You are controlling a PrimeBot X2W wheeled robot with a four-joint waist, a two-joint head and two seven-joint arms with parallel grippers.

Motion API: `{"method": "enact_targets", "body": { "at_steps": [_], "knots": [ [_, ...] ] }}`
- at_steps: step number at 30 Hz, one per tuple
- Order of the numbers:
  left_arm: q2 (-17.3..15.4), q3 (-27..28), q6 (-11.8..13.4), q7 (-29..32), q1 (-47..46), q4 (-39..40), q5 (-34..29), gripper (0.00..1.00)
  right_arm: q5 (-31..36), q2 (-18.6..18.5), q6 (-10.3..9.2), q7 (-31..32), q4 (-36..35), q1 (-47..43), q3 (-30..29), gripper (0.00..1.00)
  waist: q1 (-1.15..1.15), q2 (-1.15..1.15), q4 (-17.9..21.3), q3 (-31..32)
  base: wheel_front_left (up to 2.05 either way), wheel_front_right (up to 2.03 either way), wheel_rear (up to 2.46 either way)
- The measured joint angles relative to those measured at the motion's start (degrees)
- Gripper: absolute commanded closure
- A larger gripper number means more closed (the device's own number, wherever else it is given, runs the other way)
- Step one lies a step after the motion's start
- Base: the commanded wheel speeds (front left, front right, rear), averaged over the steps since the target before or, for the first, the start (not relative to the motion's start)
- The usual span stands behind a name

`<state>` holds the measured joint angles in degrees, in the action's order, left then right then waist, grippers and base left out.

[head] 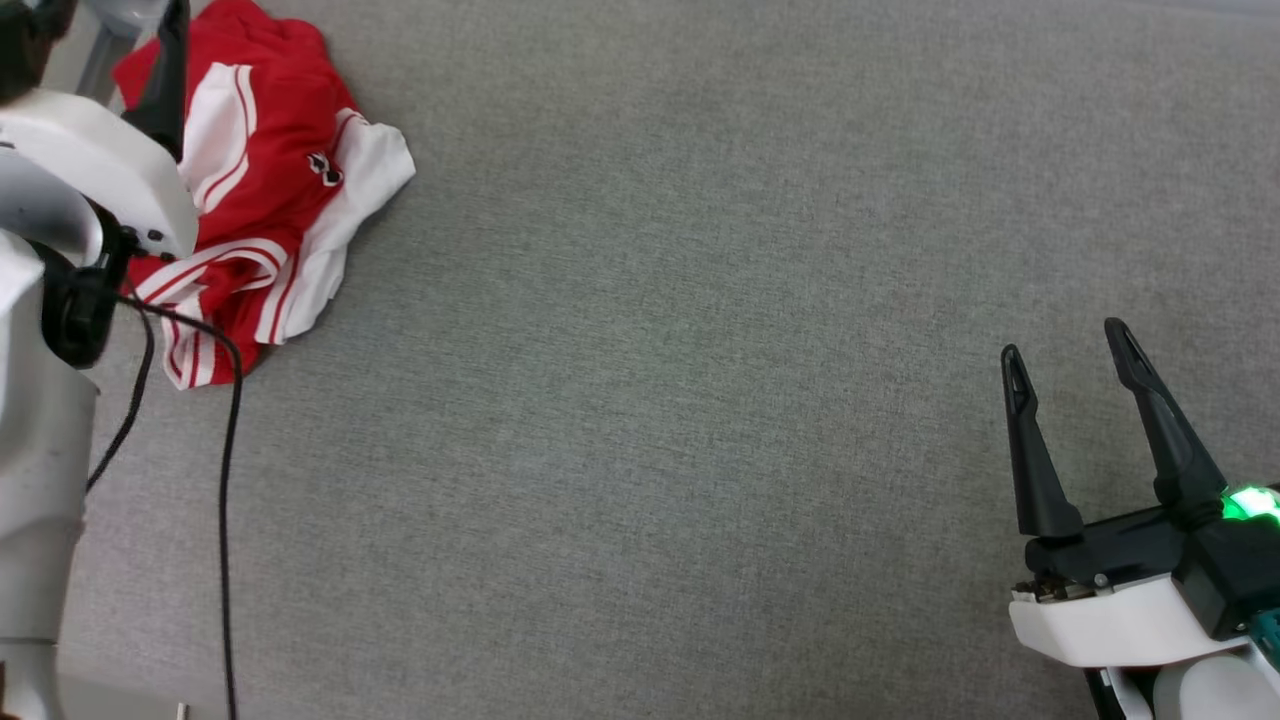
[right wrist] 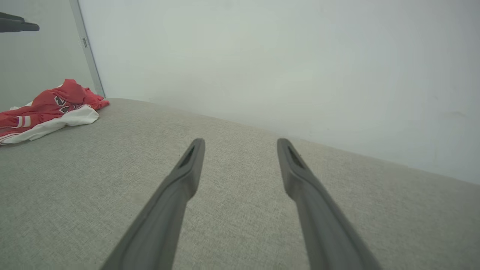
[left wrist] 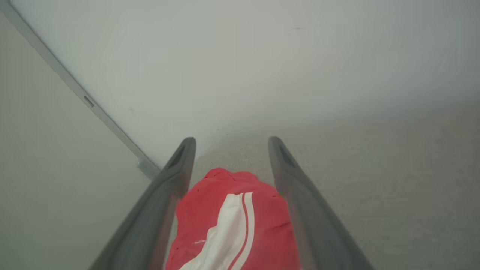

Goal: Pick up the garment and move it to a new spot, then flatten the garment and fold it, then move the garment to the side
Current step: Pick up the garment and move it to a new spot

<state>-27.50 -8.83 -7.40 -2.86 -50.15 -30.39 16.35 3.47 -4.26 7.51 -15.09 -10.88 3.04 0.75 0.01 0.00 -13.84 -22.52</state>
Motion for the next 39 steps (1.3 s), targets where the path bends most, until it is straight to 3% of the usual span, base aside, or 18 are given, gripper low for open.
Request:
{"method": "enact_targets", "body": {
  "at_steps": [7, 14, 22, 26, 27, 28, 34, 39],
  "knots": [
    [-6.34, -14.90, 0.00, 17.57, -2.13, -2.01, 15.15, 0.00, 0.07, -1.48, 0.00, 0.00, -0.01, 1.16, 0.12, 0.00, 0.00, 0.00, 1.50, -2.57, 0.00, 0.00, 0.00],
    [-11.24, -23.54, 0.00, 32.64, -2.74, -2.19, 26.15, 0.00, 0.07, -1.69, 0.00, 0.00, -0.43, 1.83, 0.22, 0.00, 0.00, 0.00, 3.10, -5.30, 0.00, 0.00, 0.00],
    [-14.07, -28.14, 0.00, 42.30, -3.78, -5.58, 32.01, 0.00, 0.07, -1.72, 0.00, 0.00, -0.41, 3.18, 0.38, 0.00, -0.01, 0.00, 5.07, -8.34, 0.00, 0.00, 0.00],
    [-14.81, -29.56, 0.00, 43.43, -4.24, -5.94, 33.60, 0.00, 0.03, -1.69, 0.00, 0.00, -0.26, 3.20, 0.16, 0.00, -0.01, 0.01, 5.84, -8.85, 0.00, 0.00, 0.00],
    [-14.88, -29.91, 0.00, 43.45, -4.30, -5.95, 33.84, 0.69, 0.02, -1.69, 0.00, 0.00, -0.14, 3.20, 0.11, 0.00, -0.01, 0.00, 5.90, -8.78, 0.00, 0.00, 0.00],
    [-14.89, -30.16, 0.01, 43.31, -4.31, -6.01, 34.10, 1.00, -0.07, -1.68, 0.00, 0.00, 0.00, 3.20, 0.07, 0.00, -0.01, 0.00, 5.92, -8.63, 0.00, 0.00, 0.00],
    [-14.96, -32.03, 0.25, 39.23, -4.00, -5.84, 35.29, 1.00, -0.48, -1.29, 0.00, 0.00, 1.03, 3.11, 0.11, 0.00, -0.01, 0.00, 5.66, -6.30, 0.00, 0.00, 0.00],
    [-16.22, -35.00, 0.01, 33.78, -4.30, 0.65, 35.21, 1.00, -1.13, -0.63, 0.00, 0.00, 1.98, 2.31, 0.15, 0.00, -0.01, 0.00, 5.35, -2.07, 0.00, 0.00, 0.00]
  ]
}}
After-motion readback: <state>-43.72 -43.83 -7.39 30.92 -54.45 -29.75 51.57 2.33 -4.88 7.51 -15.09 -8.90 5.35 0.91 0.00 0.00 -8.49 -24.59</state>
